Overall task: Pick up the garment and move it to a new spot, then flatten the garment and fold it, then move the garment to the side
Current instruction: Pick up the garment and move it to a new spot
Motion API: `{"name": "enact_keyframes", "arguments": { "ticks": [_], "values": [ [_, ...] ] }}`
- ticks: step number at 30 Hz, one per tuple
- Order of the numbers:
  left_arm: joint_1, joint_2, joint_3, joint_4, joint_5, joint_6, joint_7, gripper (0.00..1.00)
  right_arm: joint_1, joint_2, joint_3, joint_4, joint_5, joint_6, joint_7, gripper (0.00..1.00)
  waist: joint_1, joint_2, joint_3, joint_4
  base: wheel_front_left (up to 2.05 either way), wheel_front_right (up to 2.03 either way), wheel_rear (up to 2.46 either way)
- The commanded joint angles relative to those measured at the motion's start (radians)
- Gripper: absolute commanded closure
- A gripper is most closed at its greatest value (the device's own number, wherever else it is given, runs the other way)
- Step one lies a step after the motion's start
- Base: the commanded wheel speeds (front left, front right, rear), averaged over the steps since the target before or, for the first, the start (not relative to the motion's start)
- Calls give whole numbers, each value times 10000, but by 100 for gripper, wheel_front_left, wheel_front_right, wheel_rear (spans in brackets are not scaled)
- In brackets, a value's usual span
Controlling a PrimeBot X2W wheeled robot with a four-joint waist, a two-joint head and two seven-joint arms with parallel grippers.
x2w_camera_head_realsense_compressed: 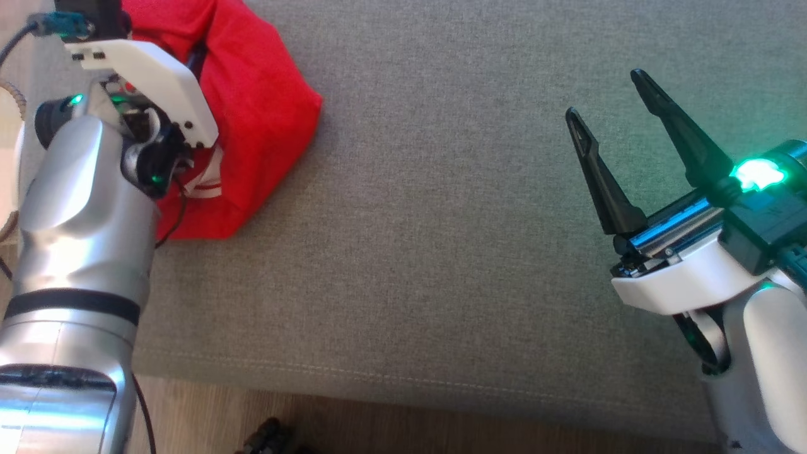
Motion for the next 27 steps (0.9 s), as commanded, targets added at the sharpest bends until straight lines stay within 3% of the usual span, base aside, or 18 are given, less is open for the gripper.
{"name": "enact_keyframes", "arguments": {
  "ticks": [1, 9, 17, 27],
  "values": [
    [38, 452, 69, -14, -105, 14, -40, 100, -46, 130, 160, -337, -43, -4, -39, 0, 0, 0, -82, 18, 0, 0, 0],
    [334, 740, -546, -134, -488, 13, -1171, 100, 130, 312, 182, 284, 10, -4, -256, 0, 0, 0, -969, 157, 0, 0, 0],
    [670, 1069, -248, -755, -720, 25, -3277, 100, 465, 565, 124, 953, 87, -4, -542, 0, 0, 0, -2271, 339, 0, 0, 0],
    [1329, 1183, 265, -3244, -1257, 44, -4358, 100, 771, 1027, 10, 1679, 255, -4, -939, 0, 0, 0, -3517, 207, 0, 0, 0]
  ]
}}
